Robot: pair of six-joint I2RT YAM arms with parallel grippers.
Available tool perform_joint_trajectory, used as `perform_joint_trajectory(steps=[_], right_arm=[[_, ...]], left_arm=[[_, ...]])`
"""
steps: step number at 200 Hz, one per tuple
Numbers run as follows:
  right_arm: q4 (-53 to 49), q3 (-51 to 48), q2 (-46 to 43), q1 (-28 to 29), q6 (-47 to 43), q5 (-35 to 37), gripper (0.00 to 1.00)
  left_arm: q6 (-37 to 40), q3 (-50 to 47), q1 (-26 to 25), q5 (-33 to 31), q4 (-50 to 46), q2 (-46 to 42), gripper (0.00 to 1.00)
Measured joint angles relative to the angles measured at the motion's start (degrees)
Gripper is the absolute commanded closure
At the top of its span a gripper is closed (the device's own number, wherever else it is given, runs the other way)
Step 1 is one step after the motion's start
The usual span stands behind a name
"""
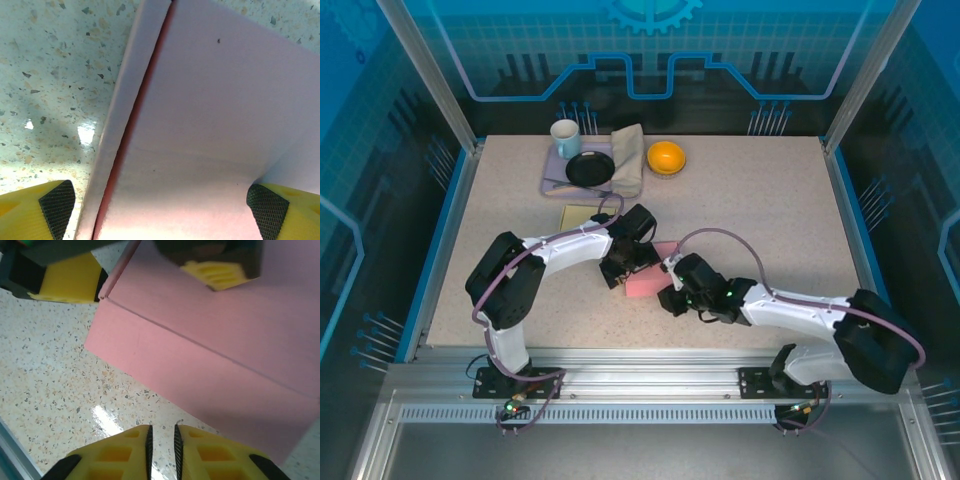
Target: Fold the paper box
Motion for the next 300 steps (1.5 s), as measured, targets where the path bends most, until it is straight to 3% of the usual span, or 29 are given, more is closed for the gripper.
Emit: perform_joint_trajectory(steps=[70, 123, 160, 185, 216, 250, 300], right_arm=[[10.7, 0.0, 10.8, -0.2, -6.6, 5.8, 0.86], [17.1, -0.1, 14.3, -0.2, -8.9, 9.4, 0.86], [13.6, -0.2, 11.0, -0.7, -7.2, 8.9, 0.66], [9.0, -0.5, 1.7, -5.1, -3.0, 6.2, 0.54], [2.6, 0.3, -5.6, -14.1, 1.1, 0.9, 0.52], [-3.5, 3.7, -0.9, -22.4, 1.5, -6.4, 0.52], [-4.7, 8.8, 8.9, -22.9, 1.3, -12.0, 0.52]], left_arm=[[-0.9, 0.0, 0.1, 0.3, 0.0, 0.1, 0.05], [-1.5, 0.0, 0.9, -1.2, 1.6, 0.2, 0.05], [-1.4, -0.1, 0.9, -0.7, 2.3, 0.2, 0.05], [-1.5, -0.2, 0.8, 0.1, 2.4, 0.2, 0.05], [-1.4, -0.2, 0.8, 0.2, 2.3, 0.4, 0.05], [-1.4, 0.3, 0.8, 0.1, 1.9, 0.6, 0.05], [-1.1, 0.9, 0.8, 0.1, 1.3, 1.0, 0.05]])
